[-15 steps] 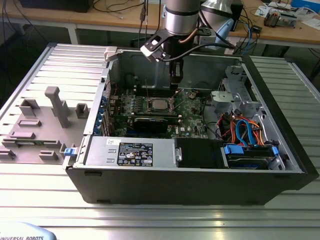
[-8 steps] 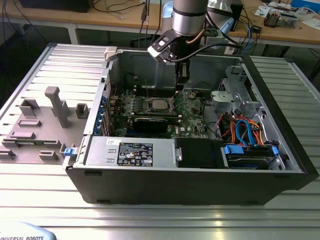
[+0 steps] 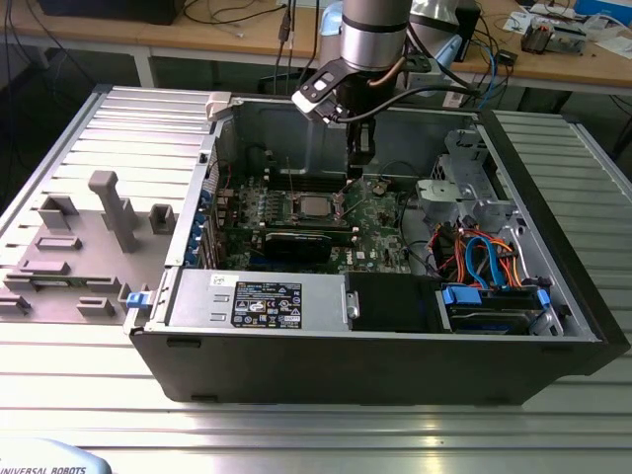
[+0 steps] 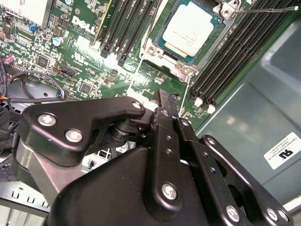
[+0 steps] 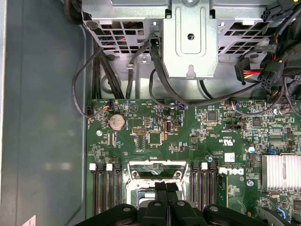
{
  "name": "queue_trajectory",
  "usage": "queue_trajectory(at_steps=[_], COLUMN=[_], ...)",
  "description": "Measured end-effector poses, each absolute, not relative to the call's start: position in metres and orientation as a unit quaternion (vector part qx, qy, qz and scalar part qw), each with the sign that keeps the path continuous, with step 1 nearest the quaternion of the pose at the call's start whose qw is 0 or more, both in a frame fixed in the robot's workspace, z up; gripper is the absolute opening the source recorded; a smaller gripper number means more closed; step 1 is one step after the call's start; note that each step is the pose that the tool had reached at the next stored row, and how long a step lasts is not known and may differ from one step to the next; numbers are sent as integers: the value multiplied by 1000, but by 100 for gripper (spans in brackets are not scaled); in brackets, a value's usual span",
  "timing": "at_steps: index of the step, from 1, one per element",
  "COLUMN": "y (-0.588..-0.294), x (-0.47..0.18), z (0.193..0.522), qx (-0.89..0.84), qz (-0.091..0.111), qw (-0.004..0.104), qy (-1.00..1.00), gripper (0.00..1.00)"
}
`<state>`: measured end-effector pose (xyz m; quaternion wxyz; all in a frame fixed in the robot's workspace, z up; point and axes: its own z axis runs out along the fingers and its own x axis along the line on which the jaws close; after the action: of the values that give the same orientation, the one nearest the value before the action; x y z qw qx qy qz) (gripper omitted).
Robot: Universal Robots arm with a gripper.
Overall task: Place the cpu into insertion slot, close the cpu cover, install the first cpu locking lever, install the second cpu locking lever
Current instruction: 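Close the cpu cover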
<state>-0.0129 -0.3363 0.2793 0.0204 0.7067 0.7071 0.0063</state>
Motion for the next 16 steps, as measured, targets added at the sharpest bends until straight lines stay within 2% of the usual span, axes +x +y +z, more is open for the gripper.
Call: queue_trajectory(at_steps=[16], y=[-336], x=[-6], z=[279], qx=[707], qz=[6], qw=[20], qy=[707], gripper=[11])
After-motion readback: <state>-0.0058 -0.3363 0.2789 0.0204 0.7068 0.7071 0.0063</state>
